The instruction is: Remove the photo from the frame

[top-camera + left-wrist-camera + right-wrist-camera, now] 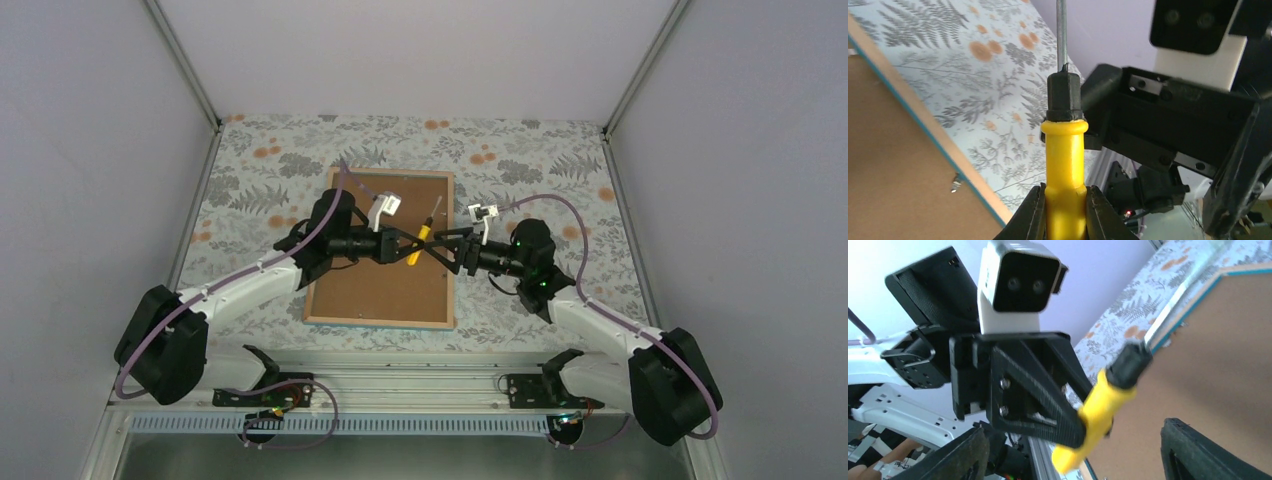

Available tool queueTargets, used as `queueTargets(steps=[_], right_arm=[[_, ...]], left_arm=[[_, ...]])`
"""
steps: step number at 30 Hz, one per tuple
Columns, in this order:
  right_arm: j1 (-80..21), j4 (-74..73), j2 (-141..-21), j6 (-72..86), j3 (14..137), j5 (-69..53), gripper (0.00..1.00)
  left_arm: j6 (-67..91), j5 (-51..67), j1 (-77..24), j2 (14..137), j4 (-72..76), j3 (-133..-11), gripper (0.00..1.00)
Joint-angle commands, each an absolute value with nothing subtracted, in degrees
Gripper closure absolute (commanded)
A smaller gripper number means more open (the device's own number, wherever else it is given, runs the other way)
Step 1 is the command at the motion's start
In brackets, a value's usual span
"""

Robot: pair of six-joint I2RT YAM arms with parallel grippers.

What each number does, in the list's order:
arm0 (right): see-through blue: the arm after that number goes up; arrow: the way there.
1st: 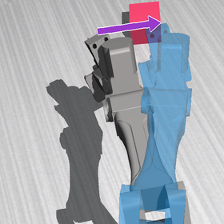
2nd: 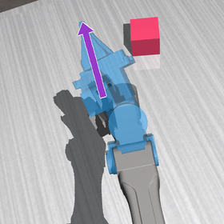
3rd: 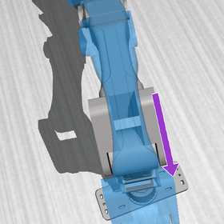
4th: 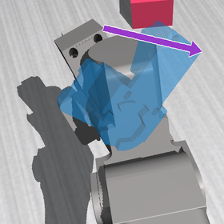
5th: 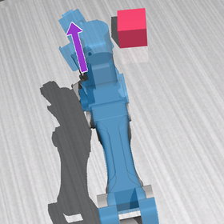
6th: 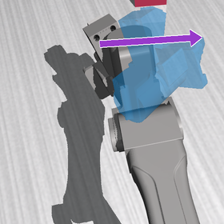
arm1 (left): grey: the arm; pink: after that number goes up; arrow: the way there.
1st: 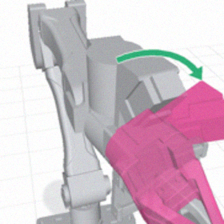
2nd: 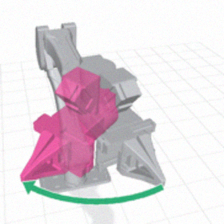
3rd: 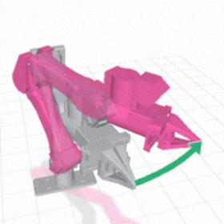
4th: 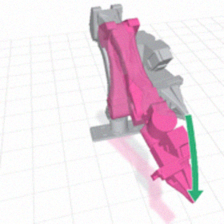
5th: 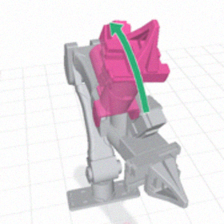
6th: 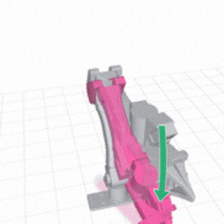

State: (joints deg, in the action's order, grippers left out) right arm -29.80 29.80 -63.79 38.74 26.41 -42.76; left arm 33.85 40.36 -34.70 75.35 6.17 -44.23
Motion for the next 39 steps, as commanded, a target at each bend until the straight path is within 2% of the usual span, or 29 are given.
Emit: queueTargets(steps=[1, 7, 13, 16, 20, 24, 30, 32, 39], right_arm=[[-28.5, 38.7, -64.9, 42.6, 28.8, -46.9, 0.27], [-27.2, 41.2, -66.6, 44.7, 28.7, -47.8, 0.39], [-26.3, 44.0, -66.7, 46.5, 27.7, -48.7, 0.64], [-26.2, 44.3, -66.8, 46.9, 27.5, -48.4, 0.73], [-26.1, 42.8, -67.1, 47.3, 27.5, -48.2, 0.95], [-26.2, 42.6, -66.3, 49.1, 26.5, -47.3, 0.96], [-26.2, 38.2, -62.6, 52.5, 25.0, -42.4, 0.96], [-26.1, 35.5, -61.7, 54.0, 25.0, -40.8, 0.96], [-26.3, 25.9, -59.5, 59.3, 25.9, -35.5, 0.96]], left_arm=[[34.6, 42.2, -37.2, 75.1, 10.8, -45.6, 0.98], [35.6, 43.2, -39.7, 75.3, 13.3, -45.6, 0.98], [35.4, 43.4, -40.8, 75.3, 13.5, -45.9, 0.97], [35.0, 43.5, -41.2, 75.5, 13.5, -46.1, 0.98], [35.0, 42.5, -41.8, 75.5, 13.4, -46.1, 0.98], [34.2, 39.8, -42.4, 75.8, 11.9, -46.7, 0.97], [31.8, 28.1, -45.1, 74.1, 6.8, -47.1, 0.81], [29.8, 21.7, -47.0, 73.4, 4.4, -47.8, 0.69], [22.8, -2.6, -56.5, 72.4, -1.0, -50.1, 0.39]])
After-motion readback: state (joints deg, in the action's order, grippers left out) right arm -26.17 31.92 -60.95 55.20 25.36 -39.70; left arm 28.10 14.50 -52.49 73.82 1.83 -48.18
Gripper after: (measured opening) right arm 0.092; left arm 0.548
